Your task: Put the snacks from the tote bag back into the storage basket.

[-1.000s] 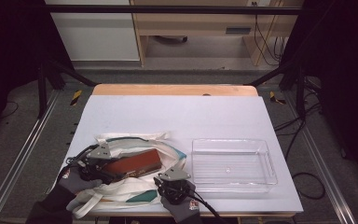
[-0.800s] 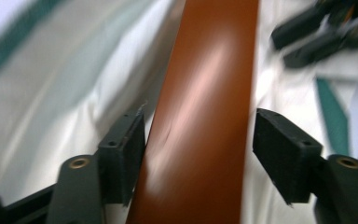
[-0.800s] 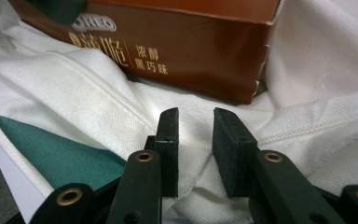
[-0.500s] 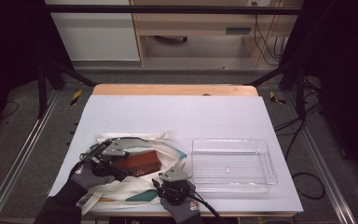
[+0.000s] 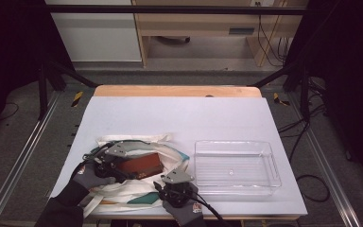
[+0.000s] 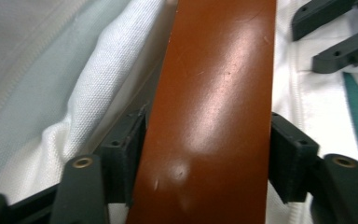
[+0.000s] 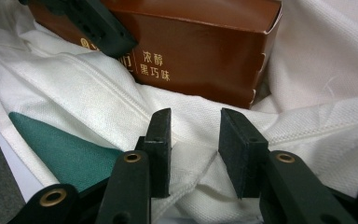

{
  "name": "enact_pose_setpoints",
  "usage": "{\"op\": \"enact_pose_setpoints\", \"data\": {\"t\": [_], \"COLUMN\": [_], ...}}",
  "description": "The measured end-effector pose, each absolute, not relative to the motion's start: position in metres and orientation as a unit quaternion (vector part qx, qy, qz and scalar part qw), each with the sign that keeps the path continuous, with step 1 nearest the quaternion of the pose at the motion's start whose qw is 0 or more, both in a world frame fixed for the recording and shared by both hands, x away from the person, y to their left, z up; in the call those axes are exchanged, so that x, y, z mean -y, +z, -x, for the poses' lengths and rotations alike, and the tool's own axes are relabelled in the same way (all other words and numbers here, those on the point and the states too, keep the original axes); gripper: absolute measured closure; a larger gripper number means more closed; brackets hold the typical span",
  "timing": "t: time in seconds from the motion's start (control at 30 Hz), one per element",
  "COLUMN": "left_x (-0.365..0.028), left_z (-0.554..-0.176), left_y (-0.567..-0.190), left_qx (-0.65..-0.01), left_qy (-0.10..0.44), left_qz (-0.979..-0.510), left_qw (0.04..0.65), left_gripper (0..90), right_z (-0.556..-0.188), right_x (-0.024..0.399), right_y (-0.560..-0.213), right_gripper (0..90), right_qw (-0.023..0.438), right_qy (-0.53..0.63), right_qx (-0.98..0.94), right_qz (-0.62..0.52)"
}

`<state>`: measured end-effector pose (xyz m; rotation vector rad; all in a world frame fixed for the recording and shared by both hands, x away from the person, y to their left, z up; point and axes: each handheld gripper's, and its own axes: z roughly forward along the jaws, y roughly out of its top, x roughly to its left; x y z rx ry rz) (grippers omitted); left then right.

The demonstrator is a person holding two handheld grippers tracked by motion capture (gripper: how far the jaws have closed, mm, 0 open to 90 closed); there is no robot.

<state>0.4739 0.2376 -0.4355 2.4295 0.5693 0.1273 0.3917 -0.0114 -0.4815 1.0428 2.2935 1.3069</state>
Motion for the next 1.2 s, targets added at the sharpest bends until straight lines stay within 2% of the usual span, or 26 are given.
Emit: {"op": "enact_pose_setpoints", "data": {"t": [0.37,0.7,0.87,1.07,1.2], "left_x": [-0.242,-0.248,-0.246,-0.25,-0.255], "left_z": [-0.467,-0.455,-0.453,-0.451,-0.449], "left_y": [-0.422,-0.396,-0.389,-0.38,-0.376], "left_qx": [-0.189,-0.19,-0.19,-0.193,-0.195], "left_qy": [0.072,0.098,0.106,0.114,0.116], "left_qz": [-0.921,-0.895,-0.889,-0.88,-0.876], "left_qw": [0.334,0.391,0.403,0.418,0.426], "left_gripper": [41.1,41.6,41.7,41.8,41.8], "right_z": [-0.391,-0.391,-0.389,-0.384,-0.384], "right_x": [0.013,0.013,0.016,0.018,0.019], "right_y": [-0.477,-0.476,-0.468,-0.453,-0.445], "right_gripper": [63.0,61.8,55.3,42.1,38.2], "right_qw": [0.153,0.16,0.166,0.182,0.189], "right_qy": [0.461,0.463,0.475,0.493,0.498], "right_qx": [-0.796,-0.793,-0.784,-0.774,-0.77], "right_qz": [-0.361,-0.362,-0.363,-0.353,-0.351]}}
